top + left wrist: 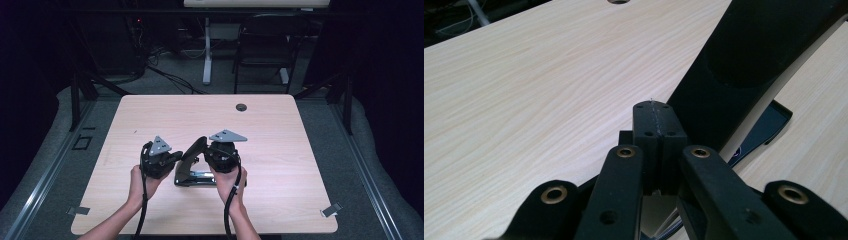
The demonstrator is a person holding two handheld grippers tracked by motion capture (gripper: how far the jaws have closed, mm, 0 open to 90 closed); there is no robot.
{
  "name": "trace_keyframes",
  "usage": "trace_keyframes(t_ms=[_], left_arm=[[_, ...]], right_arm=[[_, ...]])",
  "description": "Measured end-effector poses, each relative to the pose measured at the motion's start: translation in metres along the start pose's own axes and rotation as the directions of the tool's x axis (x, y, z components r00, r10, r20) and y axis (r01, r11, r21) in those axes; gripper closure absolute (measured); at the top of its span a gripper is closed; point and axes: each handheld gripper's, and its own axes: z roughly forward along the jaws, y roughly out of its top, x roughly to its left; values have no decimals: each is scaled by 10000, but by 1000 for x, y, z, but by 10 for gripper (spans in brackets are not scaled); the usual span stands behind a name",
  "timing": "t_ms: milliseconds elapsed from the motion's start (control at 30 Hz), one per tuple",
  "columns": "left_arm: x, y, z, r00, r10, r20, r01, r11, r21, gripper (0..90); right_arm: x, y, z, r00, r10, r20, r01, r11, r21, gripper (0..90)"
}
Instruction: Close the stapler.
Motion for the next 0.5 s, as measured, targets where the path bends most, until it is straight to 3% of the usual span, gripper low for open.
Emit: trace_keyframes(t_ms=[333, 500], left_arm=[[-6, 1, 6, 9998, 177, 74, -178, 9998, 92, 900], [-9, 1, 9, 9997, 225, 123, -226, 9997, 113, 900]], right_arm=[[-11, -11, -1, 9993, 340, 153, -339, 9994, -29, 900], [-23, -17, -3, 9973, 738, -31, -738, 9972, -96, 900]])
